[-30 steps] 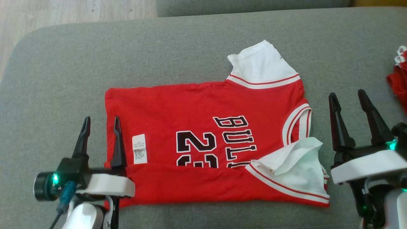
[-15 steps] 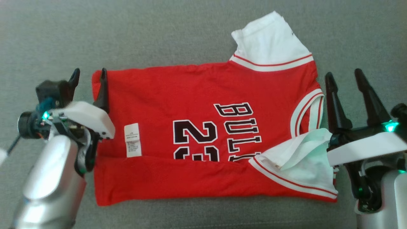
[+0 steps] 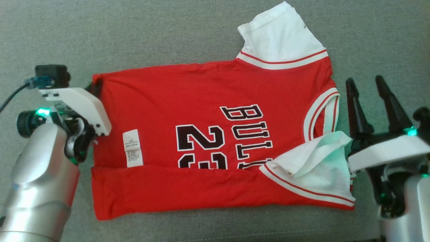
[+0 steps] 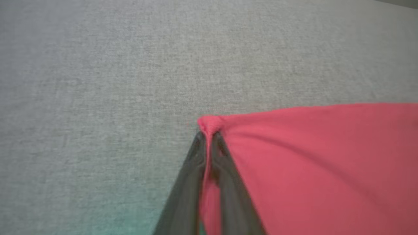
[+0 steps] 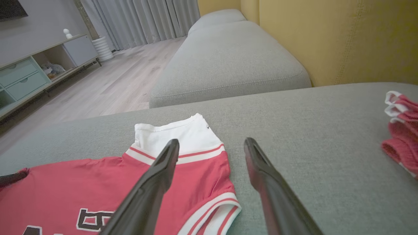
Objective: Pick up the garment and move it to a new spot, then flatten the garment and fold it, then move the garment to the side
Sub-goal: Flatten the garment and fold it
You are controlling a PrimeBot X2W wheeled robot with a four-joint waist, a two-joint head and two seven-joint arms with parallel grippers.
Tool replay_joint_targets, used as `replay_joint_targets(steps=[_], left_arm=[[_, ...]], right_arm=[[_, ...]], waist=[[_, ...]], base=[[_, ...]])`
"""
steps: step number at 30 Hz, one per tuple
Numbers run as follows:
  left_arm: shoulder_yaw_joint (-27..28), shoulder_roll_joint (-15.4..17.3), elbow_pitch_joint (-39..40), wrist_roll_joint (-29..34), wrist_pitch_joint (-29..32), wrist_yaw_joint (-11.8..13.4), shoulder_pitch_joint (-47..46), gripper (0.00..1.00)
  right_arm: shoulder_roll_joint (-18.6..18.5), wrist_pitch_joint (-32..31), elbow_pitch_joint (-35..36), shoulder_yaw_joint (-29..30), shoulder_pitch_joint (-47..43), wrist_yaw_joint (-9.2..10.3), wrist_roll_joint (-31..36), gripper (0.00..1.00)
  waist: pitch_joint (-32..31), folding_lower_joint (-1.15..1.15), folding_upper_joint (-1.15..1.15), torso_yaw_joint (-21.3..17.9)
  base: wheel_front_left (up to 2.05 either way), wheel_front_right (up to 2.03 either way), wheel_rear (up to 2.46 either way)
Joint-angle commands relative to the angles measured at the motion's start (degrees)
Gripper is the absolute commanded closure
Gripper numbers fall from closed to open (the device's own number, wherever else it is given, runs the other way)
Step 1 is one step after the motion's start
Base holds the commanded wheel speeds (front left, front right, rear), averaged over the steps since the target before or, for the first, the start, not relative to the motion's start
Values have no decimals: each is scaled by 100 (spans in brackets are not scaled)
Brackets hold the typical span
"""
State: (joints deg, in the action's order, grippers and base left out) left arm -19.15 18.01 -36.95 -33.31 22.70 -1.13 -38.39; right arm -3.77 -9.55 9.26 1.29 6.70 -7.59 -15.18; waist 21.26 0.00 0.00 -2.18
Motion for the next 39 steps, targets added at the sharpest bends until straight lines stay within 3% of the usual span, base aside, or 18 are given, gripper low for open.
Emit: replay_joint_targets(steps=[1,8,15,24,32,33,35,39], left_arm=[[42,171,-52,-15,100,-22,84,100],[-41,88,19,114,-249,39,-38,100],[-166,-224,-12,140,-477,10,-396,100],[-299,-615,-316,99,-713,-128,-820,100],[-336,-736,-611,35,-873,-223,-931,100],[-334,-748,-651,19,-892,-231,-935,100],[-323,-752,-723,-14,-931,-251,-933,100],[-286,-695,-763,-32,-1145,-271,-899,100]], right_arm=[[-123,52,149,-79,236,10,-30,0],[-643,308,-745,-194,1025,10,-138,0],[-1176,679,-2557,-761,2546,10,-510,0],[-1691,-151,-4493,-1759,4060,10,-1022,0],[-1825,-862,-5279,-2527,4746,10,-1325,0],[-1833,-944,-5350,-2606,4802,10,-1397,100],[-1805,-1075,-5410,-2717,4877,10,-1607,100],[-1859,-724,-5279,-2862,4938,10,-1823,100]], waist=[[-12,0,0,19],[-17,0,0,173],[292,0,0,600],[563,0,0,1067],[583,0,0,1164],[575,0,0,1169],[554,0,0,1156],[444,0,0,1107]], base=[[0,0,0],[0,0,0],[0,0,0],[0,0,0],[0,0,0],[0,0,0],[0,0,0],[0,0,0]])
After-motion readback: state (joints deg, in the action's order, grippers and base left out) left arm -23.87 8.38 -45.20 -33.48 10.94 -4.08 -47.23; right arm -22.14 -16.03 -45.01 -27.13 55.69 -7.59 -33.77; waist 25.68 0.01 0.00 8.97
